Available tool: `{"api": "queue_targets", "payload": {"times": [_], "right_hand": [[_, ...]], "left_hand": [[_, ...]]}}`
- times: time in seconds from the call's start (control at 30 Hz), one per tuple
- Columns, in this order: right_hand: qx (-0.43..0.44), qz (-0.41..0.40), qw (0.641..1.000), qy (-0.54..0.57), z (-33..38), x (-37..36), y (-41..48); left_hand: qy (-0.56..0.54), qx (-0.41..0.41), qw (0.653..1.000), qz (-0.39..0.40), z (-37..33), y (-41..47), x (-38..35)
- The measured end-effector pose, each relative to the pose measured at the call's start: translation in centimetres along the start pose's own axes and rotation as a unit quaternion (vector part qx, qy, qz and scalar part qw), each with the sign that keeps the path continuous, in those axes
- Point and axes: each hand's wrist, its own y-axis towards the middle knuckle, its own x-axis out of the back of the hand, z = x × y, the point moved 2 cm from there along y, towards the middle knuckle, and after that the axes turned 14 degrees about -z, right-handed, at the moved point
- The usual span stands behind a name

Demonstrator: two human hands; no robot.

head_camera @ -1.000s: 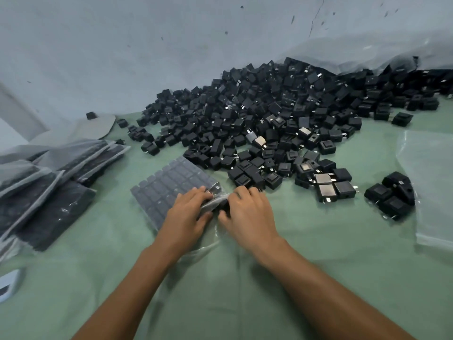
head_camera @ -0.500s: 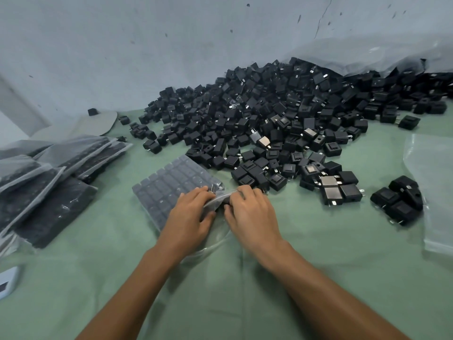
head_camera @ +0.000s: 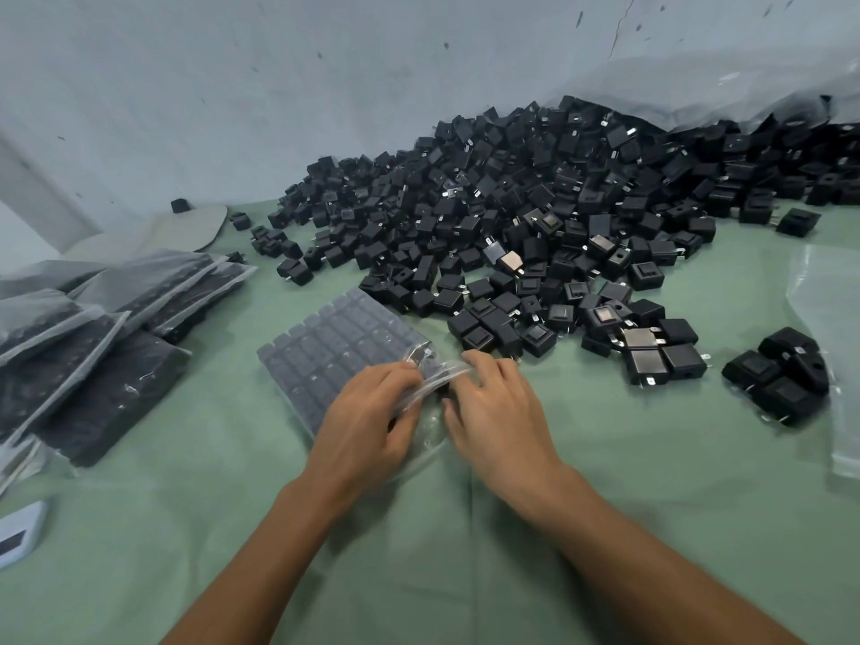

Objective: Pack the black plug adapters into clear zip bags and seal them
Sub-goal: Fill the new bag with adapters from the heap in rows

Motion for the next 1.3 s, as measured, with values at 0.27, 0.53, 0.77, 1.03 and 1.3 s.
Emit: {"api": "queue_targets", "payload": {"times": [0.27,0.53,0.77,1.03,1.3], "right_hand": [[0.027,0.059,0.997,0.033,-0.4,-0.3,0.0],[0.051,0.103,0.993,0.039,-0.7,0.3,0.1],[0.032,0.090,0.995,0.021,-0.9,0.2,0.1],[0.036,0.095,0.995,0.011,-1.0,-0.6,-0.3],[0.031,0.114,0.993,0.011,-1.1,-0.6,-0.2]], "left_hand": [[-0.011,-0.069,0.998,-0.007,0.1,-0.4,-0.1],[-0.008,-0.035,0.999,0.022,-1.4,-0.7,0.2],[-0.050,0.014,0.997,0.062,-1.2,-1.3,1.8],[0.080,0.262,0.958,0.088,5.6,-1.4,2.4],[0.060,0.289,0.945,0.140,5.6,-1.2,2.2]]}}
